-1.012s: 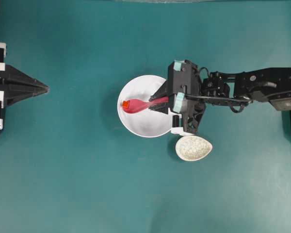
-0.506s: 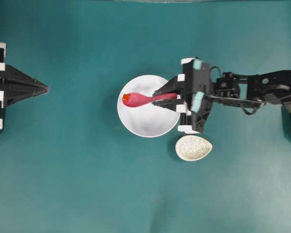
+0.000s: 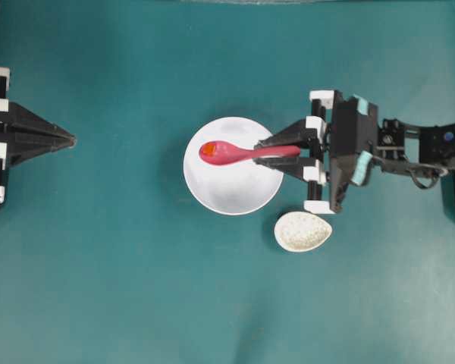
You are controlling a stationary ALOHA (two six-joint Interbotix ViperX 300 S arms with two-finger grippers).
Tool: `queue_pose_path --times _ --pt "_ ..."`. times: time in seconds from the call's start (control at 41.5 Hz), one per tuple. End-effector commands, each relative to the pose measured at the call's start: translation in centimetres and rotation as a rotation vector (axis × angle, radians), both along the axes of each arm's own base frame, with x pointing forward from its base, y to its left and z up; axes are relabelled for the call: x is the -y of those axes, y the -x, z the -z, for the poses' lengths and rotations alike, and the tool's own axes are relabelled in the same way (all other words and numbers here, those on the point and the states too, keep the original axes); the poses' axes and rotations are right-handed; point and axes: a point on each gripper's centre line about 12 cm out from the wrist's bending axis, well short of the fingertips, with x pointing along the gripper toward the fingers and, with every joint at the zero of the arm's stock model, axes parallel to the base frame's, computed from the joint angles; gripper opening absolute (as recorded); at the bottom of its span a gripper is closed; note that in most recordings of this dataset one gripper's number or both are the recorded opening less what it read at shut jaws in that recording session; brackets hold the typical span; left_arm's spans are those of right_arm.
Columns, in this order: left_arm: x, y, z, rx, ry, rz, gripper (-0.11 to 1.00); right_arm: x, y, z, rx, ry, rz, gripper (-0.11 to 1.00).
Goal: Grip the spoon and scoop the red block from the bowl with right arm.
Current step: 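Raise the spoon holding the red cube out of the bowl with the right gripper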
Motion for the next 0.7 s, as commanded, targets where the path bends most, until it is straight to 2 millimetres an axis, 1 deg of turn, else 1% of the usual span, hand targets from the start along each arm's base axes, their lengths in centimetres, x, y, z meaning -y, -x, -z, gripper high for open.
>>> queue_pose_path --times 0.0,0.193,0.458,0.674 --pt "-0.1 -0.3 -1.1 0.026 0.000 -0.004 0.00 -0.4 0.1 -1.5 0.064 0.021 -0.016 0.25" --pt "-0.1 -0.3 -1.1 0.025 0.001 -0.004 0.00 -0.5 0.4 -1.9 0.102 0.042 -0.025 0.25" --pt "-0.1 -0.3 -1.2 0.028 0.033 -0.016 0.00 -0.5 1.2 -3.2 0.207 0.074 -0.023 0.25" --pt "-0.1 -0.3 -1.2 0.033 0.030 -0.014 0.00 -0.7 1.9 -4.0 0.232 0.076 -0.028 0.25"
